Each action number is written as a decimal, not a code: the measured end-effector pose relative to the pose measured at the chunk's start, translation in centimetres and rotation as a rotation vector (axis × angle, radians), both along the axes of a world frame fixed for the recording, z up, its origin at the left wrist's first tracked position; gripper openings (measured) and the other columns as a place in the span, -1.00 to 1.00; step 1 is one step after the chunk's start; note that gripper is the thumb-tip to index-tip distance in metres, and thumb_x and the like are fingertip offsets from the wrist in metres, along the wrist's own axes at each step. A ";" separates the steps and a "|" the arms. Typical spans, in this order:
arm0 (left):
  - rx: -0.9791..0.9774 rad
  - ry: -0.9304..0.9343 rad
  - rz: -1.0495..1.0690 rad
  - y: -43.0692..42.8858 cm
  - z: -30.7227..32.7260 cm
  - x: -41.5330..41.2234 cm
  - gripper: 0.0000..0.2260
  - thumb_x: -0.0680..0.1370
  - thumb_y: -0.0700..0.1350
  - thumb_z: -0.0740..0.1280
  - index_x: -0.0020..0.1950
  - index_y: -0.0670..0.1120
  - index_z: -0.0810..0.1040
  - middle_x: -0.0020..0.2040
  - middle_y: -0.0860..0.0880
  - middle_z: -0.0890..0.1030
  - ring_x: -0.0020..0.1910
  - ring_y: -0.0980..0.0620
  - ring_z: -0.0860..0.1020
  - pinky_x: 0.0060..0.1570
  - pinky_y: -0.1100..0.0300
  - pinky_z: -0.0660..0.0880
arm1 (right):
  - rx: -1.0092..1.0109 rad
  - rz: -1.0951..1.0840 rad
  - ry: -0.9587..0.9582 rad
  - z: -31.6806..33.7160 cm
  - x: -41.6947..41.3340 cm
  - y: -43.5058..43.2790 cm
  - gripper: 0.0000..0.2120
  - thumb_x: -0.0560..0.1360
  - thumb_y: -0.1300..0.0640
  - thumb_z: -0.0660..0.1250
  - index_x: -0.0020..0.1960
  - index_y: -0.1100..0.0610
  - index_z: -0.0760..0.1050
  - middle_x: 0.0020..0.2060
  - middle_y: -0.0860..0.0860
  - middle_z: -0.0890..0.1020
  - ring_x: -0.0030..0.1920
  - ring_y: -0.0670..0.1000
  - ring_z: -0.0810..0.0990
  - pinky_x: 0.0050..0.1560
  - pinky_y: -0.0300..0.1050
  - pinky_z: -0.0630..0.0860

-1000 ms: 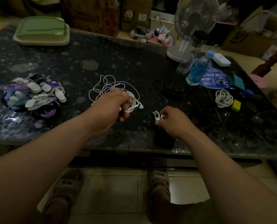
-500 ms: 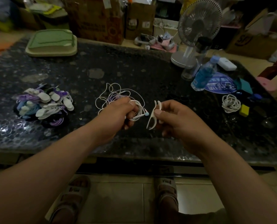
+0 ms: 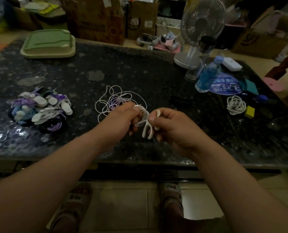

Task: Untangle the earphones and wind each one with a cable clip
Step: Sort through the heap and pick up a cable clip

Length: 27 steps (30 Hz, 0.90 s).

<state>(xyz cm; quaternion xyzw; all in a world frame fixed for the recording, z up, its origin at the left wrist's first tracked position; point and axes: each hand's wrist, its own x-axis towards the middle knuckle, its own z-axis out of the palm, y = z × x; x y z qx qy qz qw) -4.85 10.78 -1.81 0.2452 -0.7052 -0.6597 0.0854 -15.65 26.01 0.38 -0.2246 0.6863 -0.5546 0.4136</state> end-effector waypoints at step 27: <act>-0.521 0.132 -0.261 1.4 -0.5 0.9 -0.72 0.72 -0.06 0.19 -0.20 0.06 0.38 -0.32 0.18 0.44 -0.33 0.20 0.37 -0.31 0.26 0.32 | 0.049 0.183 0.060 1.1 -1.0 1.3 -0.60 0.57 0.27 0.43 0.38 0.11 0.45 -0.28 0.04 0.67 -0.26 0.00 0.64 -0.28 -0.14 0.53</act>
